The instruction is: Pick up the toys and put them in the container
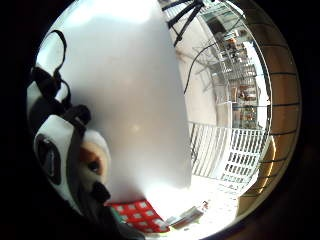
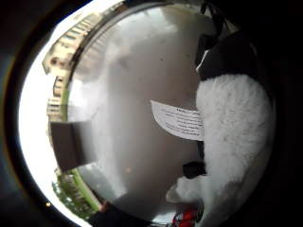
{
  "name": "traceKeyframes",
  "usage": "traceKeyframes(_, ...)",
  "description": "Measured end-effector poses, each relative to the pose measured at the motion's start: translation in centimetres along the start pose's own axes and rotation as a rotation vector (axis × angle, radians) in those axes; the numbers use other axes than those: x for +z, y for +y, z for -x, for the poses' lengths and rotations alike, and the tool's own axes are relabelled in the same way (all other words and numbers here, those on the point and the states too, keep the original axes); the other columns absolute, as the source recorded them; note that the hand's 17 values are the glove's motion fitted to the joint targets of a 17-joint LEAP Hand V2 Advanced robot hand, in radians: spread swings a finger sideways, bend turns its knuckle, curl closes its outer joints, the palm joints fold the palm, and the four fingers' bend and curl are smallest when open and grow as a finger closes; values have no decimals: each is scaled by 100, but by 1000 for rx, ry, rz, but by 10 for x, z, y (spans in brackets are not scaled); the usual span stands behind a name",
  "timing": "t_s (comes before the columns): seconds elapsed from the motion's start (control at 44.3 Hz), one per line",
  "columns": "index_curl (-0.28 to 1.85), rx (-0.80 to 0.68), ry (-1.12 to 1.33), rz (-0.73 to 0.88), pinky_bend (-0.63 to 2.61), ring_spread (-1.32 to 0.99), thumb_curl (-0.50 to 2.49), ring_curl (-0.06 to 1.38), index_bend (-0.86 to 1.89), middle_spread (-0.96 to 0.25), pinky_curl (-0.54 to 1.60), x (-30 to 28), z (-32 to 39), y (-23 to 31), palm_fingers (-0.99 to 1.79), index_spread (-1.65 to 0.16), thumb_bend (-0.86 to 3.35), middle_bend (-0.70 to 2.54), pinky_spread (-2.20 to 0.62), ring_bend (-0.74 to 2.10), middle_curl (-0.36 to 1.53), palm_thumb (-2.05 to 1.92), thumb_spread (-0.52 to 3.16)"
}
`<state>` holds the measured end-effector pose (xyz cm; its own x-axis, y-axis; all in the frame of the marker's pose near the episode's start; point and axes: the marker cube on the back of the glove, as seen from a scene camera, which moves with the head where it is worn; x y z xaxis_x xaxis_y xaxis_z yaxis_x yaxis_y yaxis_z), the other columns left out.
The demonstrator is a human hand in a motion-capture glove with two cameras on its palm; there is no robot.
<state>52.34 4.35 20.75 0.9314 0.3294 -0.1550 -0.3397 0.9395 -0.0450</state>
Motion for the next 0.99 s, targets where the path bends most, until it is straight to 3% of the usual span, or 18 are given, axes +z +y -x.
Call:
traceKeyframes(0.136, 23, 7, 30, 12, 78, -38, 46, 40, 61, -29, 27, -28, 13, -1, 128, -31, 42, 92, -47, 107, 56, 86, 112)
traceKeyframes(0.362, 20, 85, 7, -72, 83, -38, 51, 46, 37, -32, 31, -110, 41, -9, 113, -32, 21, 89, -46, 125, 55, 65, 90)
traceKeyframes(0.61, 19, 182, -26, -138, 85, -37, 59, 47, 25, -36, 34, -199, 99, -8, 111, -36, 16, 81, -46, 127, 55, 65, 86)
traceKeyframes(0.994, 21, 53, -101, -136, 83, -38, 68, 46, 17, -40, 35, -295, 259, 18, 110, -39, 12, 70, -45, 124, 55, 64, 88)
